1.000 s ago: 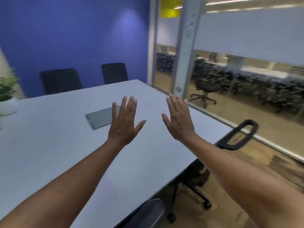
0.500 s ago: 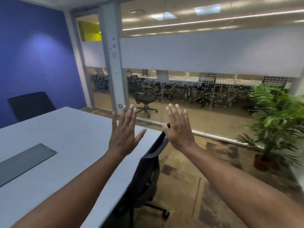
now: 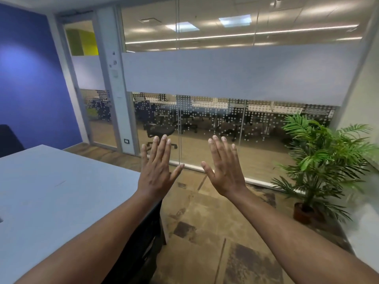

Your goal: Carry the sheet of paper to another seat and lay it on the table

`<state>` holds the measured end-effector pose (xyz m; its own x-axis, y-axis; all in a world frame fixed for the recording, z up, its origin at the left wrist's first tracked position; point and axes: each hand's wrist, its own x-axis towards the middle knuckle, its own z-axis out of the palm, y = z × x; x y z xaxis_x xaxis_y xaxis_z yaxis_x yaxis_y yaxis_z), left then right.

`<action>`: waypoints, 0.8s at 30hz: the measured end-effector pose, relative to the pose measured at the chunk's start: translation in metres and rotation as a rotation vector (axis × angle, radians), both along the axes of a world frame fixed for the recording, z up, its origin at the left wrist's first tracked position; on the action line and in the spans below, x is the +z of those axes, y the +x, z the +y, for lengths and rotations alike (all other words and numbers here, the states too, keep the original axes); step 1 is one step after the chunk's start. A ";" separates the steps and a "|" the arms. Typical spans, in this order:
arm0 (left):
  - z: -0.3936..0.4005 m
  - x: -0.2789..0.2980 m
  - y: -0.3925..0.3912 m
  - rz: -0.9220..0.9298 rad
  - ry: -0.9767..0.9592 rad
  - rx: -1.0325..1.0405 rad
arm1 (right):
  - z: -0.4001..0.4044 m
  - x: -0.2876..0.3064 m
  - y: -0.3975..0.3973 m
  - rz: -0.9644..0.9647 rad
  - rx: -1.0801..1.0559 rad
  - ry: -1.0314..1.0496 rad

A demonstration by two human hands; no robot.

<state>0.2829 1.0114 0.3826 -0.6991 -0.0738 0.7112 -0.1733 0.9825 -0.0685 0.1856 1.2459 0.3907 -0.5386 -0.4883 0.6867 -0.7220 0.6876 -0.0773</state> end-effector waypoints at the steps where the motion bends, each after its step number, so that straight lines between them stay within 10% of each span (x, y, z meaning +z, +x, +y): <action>1: -0.001 0.002 -0.002 0.009 -0.008 0.008 | -0.002 0.000 0.002 0.001 -0.003 -0.004; 24: -0.163 -0.030 -0.423 -0.050 0.059 -0.013 | -0.164 -0.023 -0.398 -0.015 -0.054 0.033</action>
<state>-0.1399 0.8481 0.3523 -0.7349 -0.1051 0.6700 -0.1586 0.9872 -0.0191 -0.2128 1.0818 0.3682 -0.5753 -0.4804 0.6620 -0.6824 0.7281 -0.0646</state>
